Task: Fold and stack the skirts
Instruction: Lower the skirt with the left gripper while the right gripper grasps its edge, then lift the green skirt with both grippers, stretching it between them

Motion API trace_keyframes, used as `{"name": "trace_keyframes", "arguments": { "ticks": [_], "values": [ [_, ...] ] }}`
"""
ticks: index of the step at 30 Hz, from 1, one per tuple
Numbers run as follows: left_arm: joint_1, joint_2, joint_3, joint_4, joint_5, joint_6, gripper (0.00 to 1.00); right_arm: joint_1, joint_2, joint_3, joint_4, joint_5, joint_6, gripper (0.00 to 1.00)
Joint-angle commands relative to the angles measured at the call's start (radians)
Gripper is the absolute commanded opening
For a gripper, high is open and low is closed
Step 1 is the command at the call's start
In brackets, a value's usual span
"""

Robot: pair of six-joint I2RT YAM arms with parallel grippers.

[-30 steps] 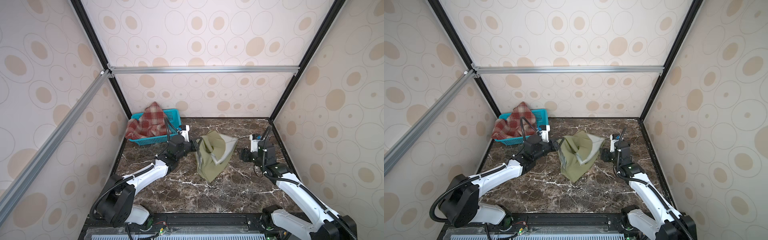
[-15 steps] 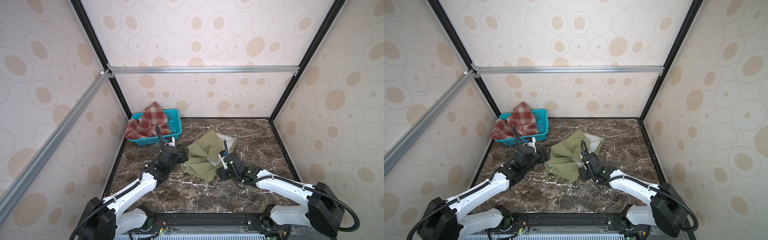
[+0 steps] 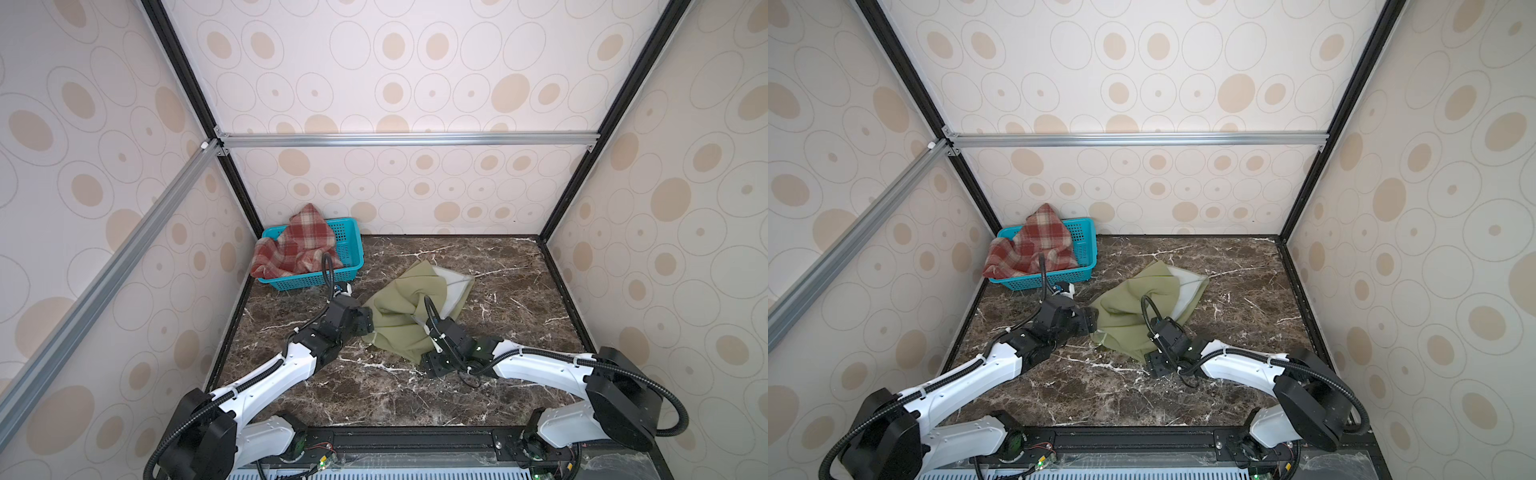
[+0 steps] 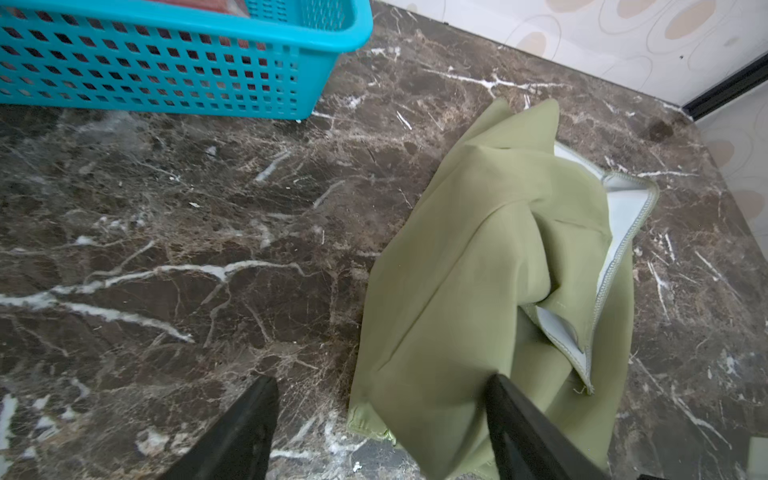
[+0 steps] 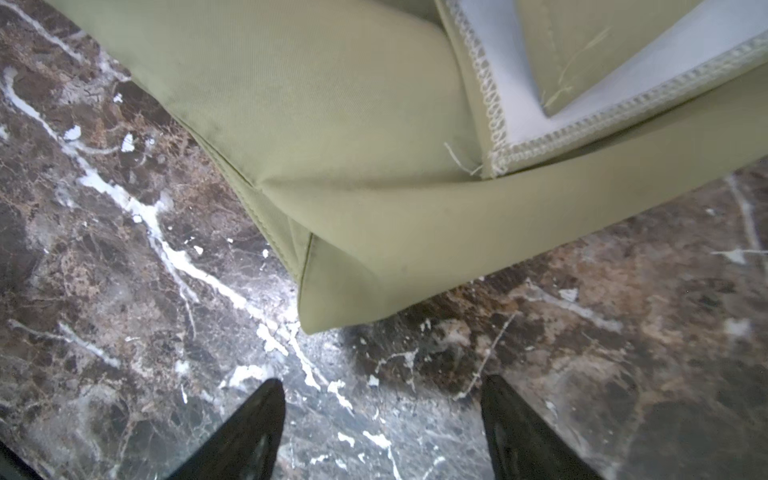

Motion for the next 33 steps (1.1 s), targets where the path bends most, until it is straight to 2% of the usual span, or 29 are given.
{"name": "trace_keyframes", "arguments": {
  "ticks": [1, 7, 11, 13, 15, 17, 18, 20, 26, 33],
  "values": [
    [0.003, 0.028, 0.048, 0.05, 0.025, 0.026, 0.78, 0.003, 0.028, 0.016, 0.055, -0.037, 0.035, 0.77],
    [0.004, 0.094, 0.067, 0.066, 0.012, 0.038, 0.72, 0.003, 0.106, 0.04, 0.117, -0.075, 0.045, 0.76],
    [0.004, 0.124, 0.074, 0.079, 0.001, 0.042, 0.53, 0.004, 0.157, 0.074, 0.114, -0.066, 0.045, 0.73],
    [0.003, 0.136, 0.078, 0.08, -0.004, 0.046, 0.41, 0.004, 0.178, 0.09, 0.109, -0.061, 0.038, 0.68],
    [0.005, 0.15, 0.085, 0.085, -0.008, 0.048, 0.26, 0.003, 0.2, 0.112, 0.098, -0.074, 0.029, 0.47],
    [0.004, 0.16, 0.092, 0.081, -0.017, 0.052, 0.05, 0.003, 0.216, 0.13, 0.08, -0.08, 0.022, 0.18],
    [0.004, 0.162, 0.098, 0.075, -0.029, 0.052, 0.0, 0.003, 0.211, 0.131, 0.074, -0.076, 0.024, 0.09],
    [0.008, 0.162, 0.106, 0.061, -0.047, 0.048, 0.0, 0.002, 0.189, 0.128, 0.06, -0.062, 0.022, 0.0],
    [0.061, 0.116, 0.168, 0.031, -0.047, 0.013, 0.0, -0.047, 0.014, 0.175, -0.069, -0.051, -0.045, 0.0],
    [0.179, 0.066, 0.348, 0.021, 0.008, -0.052, 0.0, -0.21, -0.205, 0.41, -0.279, -0.114, -0.193, 0.0]
  ]
}}
